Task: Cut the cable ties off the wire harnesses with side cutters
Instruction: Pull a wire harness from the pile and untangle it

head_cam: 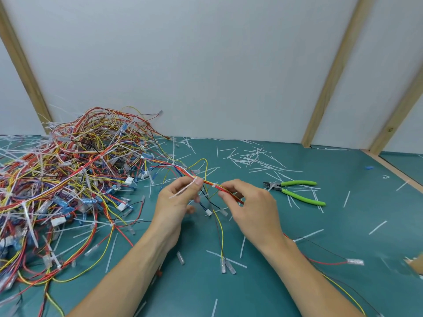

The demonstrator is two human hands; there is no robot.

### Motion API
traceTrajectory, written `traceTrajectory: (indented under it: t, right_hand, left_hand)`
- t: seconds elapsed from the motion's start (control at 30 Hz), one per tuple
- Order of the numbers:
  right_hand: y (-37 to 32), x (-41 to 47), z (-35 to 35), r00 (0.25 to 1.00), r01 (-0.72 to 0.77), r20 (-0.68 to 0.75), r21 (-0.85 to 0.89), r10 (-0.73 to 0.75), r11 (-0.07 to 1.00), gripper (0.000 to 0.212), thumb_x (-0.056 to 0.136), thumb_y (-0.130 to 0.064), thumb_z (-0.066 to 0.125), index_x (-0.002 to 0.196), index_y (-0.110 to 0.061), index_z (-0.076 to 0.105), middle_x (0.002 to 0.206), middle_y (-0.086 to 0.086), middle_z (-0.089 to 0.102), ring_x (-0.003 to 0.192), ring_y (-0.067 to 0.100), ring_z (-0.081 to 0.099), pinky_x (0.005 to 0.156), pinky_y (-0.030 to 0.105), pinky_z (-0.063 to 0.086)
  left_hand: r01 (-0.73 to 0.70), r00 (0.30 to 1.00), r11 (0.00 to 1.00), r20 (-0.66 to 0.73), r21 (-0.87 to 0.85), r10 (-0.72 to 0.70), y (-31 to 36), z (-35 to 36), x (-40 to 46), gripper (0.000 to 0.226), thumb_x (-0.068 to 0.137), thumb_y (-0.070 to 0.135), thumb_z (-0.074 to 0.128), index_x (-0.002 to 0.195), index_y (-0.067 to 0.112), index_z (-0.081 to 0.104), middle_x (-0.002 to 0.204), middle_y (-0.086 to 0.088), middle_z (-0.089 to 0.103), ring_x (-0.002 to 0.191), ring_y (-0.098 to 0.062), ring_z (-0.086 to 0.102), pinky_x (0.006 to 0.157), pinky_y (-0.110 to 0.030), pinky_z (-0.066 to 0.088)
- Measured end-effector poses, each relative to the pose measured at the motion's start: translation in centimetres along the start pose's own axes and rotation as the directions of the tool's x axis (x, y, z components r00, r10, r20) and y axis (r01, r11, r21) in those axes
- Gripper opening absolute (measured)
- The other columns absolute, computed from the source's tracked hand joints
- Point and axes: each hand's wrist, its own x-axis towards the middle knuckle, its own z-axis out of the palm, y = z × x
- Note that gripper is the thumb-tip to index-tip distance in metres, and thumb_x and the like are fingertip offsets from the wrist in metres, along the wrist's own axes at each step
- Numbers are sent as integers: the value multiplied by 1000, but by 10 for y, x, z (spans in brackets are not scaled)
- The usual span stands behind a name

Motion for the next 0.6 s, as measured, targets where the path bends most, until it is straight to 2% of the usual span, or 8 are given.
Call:
traceTrajectory:
  t: [0.07, 0.13, 0.2, 0.27, 0.47, 0.6]
  right_hand:
    - [0, 0, 1, 1000, -21, -2, 45, 21, 999, 7, 95, -41, 68, 99, -38, 73, 86, -21, 72, 76, 8, 64, 68, 37, 54]
    - [1, -1, 3, 1000, -31, -1, 57, 31, 998, 12, 96, -42, 66, 101, -38, 75, 86, -18, 74, 74, 10, 64, 67, 38, 54]
    - [0, -1, 4, 1000, -15, -4, 49, 15, 999, 15, 96, -43, 64, 104, -39, 76, 89, -18, 75, 75, 9, 66, 66, 38, 55]
    - [-2, -2, 6, 1000, -3, -21, 46, 4, 999, 16, 96, -43, 64, 105, -38, 76, 92, -19, 75, 77, 7, 67, 66, 37, 56]
    - [-4, -2, 3, 999, 28, -22, 5, -28, 1000, 18, 94, -38, 63, 107, -38, 75, 96, -19, 76, 85, 6, 68, 70, 36, 57]
    - [-8, -2, 1, 995, 93, -41, -34, -95, 995, 15, 93, -33, 68, 103, -36, 79, 88, -16, 74, 82, 6, 64, 67, 35, 55]
  left_hand:
    - [-37, 998, 996, -40, 87, 40, 0, 2, 0, 24, 88, 37, 73, 68, 24, 73, 63, 2, 61, 45, -11, 44, 45, -19, 30]
    - [-113, 994, 977, 10, 181, 113, 0, 5, -4, 37, 93, 39, 67, 63, 18, 71, 53, -3, 58, 37, -15, 38, 39, -18, 29]
    - [-183, 982, 957, 91, 226, 167, -1, 10, -11, 29, 96, 34, 66, 73, 20, 76, 52, -7, 60, 35, -17, 38, 38, -18, 31]
    - [-208, 977, 940, 106, 269, 186, -3, 11, -14, 19, 95, 29, 67, 81, 23, 78, 53, -7, 63, 36, -18, 38, 38, -19, 33]
    - [-119, 989, 957, 120, 264, 90, -5, 13, -13, 10, 92, 27, 71, 87, 25, 80, 60, -9, 67, 39, -16, 36, 39, -21, 32]
    - [-33, 993, 974, 118, 225, 7, -5, 12, -12, 21, 91, 36, 70, 80, 22, 79, 59, -5, 64, 40, -15, 35, 39, -18, 29]
